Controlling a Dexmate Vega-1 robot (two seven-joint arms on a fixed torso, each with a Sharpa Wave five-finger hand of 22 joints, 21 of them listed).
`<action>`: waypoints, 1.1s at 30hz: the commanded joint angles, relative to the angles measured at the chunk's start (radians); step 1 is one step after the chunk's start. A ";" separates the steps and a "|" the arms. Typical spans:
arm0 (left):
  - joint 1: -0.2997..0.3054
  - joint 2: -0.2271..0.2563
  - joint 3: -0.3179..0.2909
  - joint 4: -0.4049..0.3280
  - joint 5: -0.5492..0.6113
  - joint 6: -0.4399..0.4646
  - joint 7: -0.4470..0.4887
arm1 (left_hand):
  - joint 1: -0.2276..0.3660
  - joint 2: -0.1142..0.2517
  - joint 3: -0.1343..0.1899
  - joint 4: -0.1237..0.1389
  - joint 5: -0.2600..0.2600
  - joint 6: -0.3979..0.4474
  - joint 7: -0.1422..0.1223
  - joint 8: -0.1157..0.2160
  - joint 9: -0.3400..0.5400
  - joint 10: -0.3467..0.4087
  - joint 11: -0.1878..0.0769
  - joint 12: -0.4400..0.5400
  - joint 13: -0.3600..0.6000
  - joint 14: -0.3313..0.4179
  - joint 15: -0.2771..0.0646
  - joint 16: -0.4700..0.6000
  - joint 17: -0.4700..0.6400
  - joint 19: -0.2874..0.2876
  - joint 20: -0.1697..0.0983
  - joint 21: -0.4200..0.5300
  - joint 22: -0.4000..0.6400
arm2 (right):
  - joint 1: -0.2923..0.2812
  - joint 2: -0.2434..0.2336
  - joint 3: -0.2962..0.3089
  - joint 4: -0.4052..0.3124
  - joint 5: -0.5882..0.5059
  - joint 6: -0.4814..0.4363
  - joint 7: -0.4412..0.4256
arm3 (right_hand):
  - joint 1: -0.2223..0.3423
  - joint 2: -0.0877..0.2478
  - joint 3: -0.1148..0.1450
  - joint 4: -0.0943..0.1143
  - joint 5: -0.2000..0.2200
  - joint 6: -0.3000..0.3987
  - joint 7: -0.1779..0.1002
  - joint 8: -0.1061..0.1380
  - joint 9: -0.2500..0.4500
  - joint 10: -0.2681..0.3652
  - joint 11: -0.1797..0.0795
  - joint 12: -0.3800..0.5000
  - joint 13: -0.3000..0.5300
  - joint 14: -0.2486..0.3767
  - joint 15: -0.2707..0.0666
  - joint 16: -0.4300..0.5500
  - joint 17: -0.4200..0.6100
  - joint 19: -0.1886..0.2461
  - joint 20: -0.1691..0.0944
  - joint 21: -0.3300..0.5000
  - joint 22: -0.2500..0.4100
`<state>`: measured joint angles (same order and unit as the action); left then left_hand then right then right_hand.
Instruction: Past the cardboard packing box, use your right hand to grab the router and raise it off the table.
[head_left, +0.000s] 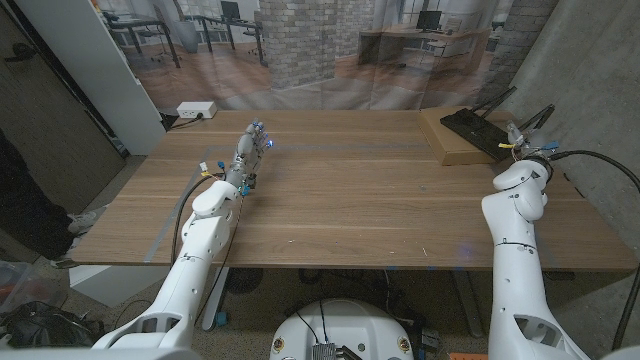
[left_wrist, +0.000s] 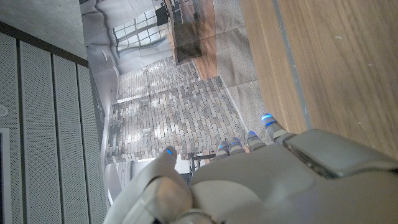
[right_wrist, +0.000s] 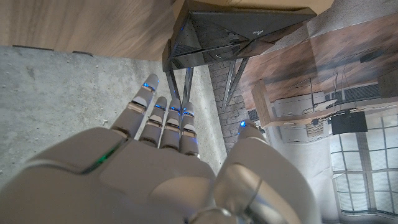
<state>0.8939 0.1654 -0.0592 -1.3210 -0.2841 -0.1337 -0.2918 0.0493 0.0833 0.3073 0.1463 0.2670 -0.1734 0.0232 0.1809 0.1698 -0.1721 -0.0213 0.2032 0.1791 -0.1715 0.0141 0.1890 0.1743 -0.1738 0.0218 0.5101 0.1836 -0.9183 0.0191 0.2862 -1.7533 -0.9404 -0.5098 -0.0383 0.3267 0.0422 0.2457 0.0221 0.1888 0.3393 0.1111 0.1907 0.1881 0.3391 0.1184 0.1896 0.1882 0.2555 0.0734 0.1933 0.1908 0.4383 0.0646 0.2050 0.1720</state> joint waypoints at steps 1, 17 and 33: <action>-0.003 0.003 -0.002 0.003 -0.004 0.001 -0.006 | 0.005 0.023 -0.004 -0.003 0.004 -0.022 0.004 0.000 0.002 -0.018 0.007 -0.001 0.004 -0.118 0.002 -0.004 0.002 -0.095 0.006 -0.002 0.004 | 0.017 0.006 0.011 0.007 0.029 -0.029 0.001 | -0.007 -0.002 -0.003 0.000 0.004 0.005 0.008 0.002 0.003 0.003 0.006 0.003 0.002 0.003 0.011 0.006 -0.001 0.007 0.006 0.000 0.003; -0.008 0.001 -0.004 0.009 -0.001 0.003 -0.002 | 0.005 0.023 -0.005 -0.003 0.004 -0.023 0.004 0.000 0.002 -0.018 0.007 -0.001 0.004 -0.118 0.001 -0.004 0.002 -0.094 0.005 -0.004 0.004 | 0.090 -0.020 0.015 0.052 0.052 -0.111 0.063 | -0.015 -0.006 -0.009 0.001 0.006 0.005 0.014 0.002 0.003 0.004 0.010 0.004 0.002 0.010 0.015 0.007 -0.002 0.019 0.008 0.003 0.003; -0.013 -0.002 -0.003 0.013 0.005 0.003 0.001 | 0.006 0.023 -0.006 -0.003 0.004 -0.023 0.004 0.000 0.002 -0.019 0.007 -0.001 0.004 -0.118 0.001 -0.004 0.002 -0.093 0.006 -0.007 0.004 | 0.125 -0.036 0.014 0.070 0.070 -0.194 0.097 | -0.017 -0.008 -0.012 -0.002 0.010 0.009 0.028 0.005 0.002 0.015 0.024 0.008 0.002 0.035 0.027 0.012 -0.004 0.047 0.022 0.009 0.002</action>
<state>0.8858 0.1657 -0.0625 -1.3122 -0.2832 -0.1300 -0.2934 0.0493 0.0833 0.3032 0.1422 0.2670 -0.1734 0.0232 0.1809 0.1697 -0.1721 -0.0213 0.2033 0.1791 -0.1715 0.0141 0.1891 0.1743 -0.1738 0.0217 0.5061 0.1836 -0.8155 -0.0094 0.2991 -1.6940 -0.8825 -0.6540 0.0416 0.3190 0.0344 0.2386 0.0210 0.1928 0.3428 0.1290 0.1906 0.1880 0.3484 0.1313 0.1896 0.1881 0.2753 0.0960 0.1981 0.1860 0.4710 0.0821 0.2050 0.1722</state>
